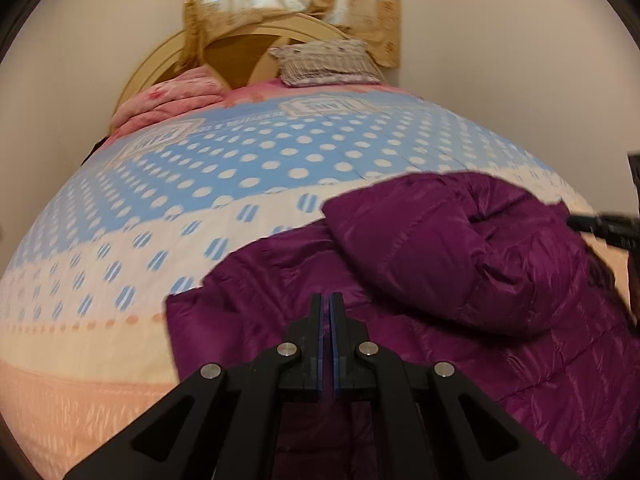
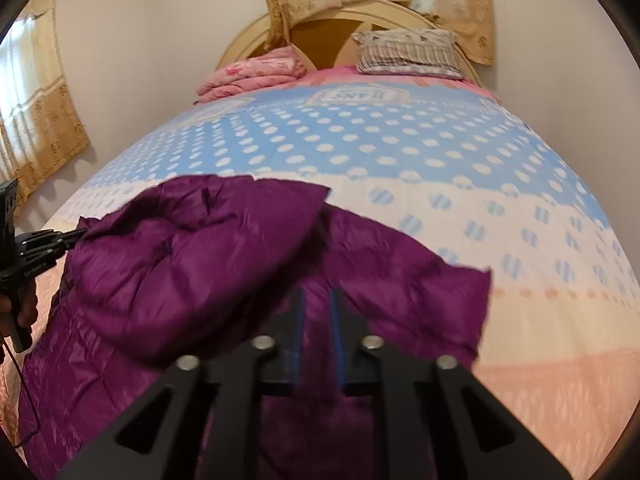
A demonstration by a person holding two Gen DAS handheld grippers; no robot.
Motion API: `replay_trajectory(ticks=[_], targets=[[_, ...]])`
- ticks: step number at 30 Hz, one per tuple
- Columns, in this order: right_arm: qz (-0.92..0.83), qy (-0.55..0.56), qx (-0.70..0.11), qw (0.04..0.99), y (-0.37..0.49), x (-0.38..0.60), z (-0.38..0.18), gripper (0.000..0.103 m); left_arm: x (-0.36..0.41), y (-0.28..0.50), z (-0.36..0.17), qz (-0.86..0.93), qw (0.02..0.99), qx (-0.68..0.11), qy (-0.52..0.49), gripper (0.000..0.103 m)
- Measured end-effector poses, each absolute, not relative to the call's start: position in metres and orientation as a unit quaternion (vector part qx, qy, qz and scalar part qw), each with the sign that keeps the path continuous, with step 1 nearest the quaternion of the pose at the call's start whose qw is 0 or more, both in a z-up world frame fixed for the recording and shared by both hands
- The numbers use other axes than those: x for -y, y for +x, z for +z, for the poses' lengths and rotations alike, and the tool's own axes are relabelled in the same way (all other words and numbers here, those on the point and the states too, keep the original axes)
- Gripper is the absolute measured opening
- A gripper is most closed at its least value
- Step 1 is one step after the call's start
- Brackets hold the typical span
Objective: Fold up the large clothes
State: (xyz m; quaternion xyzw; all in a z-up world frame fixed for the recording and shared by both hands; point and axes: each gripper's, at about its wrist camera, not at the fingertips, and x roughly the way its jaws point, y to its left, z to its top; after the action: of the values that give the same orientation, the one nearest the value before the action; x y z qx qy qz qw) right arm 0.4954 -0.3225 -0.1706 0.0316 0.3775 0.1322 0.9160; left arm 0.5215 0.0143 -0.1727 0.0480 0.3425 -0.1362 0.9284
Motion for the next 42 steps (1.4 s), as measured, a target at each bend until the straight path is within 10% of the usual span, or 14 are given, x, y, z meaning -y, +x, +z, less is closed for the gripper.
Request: replay_trajectory(ticks=[2,3,6,10,13,15,26,33,42], targets=[[0.138,0.068,-0.382,0.911,0.496,0.323,-0.163,0.063,-0.018,0.522,-0.165,-0.126,0.932,-0.339,0.027,0.015],[0.141,0.081,-0.378,0.911,0.491,0.323,-0.160,0.069,-0.018,0.525,-0.159,-0.125,0.931,-0.344,0.006,0.040],[0.164,0.119,-0.379,0.903,0.491,0.306,-0.148,0.070,-0.012,0.519,-0.143,-0.114,0.940,-0.319,-0.044,0.081],[0.158,0.122,-0.426,0.882,0.505,0.276,-0.161,0.069,0.014,0.531,-0.138,-0.103,0.938,-0.327,-0.050,0.084],[0.162,0.111,-0.460,0.866,0.507,0.263,-0.179,0.015,0.036,0.537,-0.164,-0.085,0.920,-0.382,-0.014,0.084],[0.162,0.097,-0.461,0.867,0.494,0.258,-0.182,0.011,0.044,0.528,-0.179,-0.089,0.911,-0.402,0.004,0.084],[0.159,0.046,-0.477,0.863,0.474,0.263,-0.190,0.011,0.042,0.497,-0.174,-0.096,0.914,-0.395,0.002,0.084],[0.082,0.077,-0.429,0.896,0.460,0.288,-0.148,0.050,0.048,0.515,-0.129,-0.069,0.941,-0.331,0.001,0.084],[0.040,0.102,-0.389,0.914,0.499,0.245,-0.176,0.041,0.067,0.544,-0.191,0.006,0.920,-0.391,-0.028,0.084]])
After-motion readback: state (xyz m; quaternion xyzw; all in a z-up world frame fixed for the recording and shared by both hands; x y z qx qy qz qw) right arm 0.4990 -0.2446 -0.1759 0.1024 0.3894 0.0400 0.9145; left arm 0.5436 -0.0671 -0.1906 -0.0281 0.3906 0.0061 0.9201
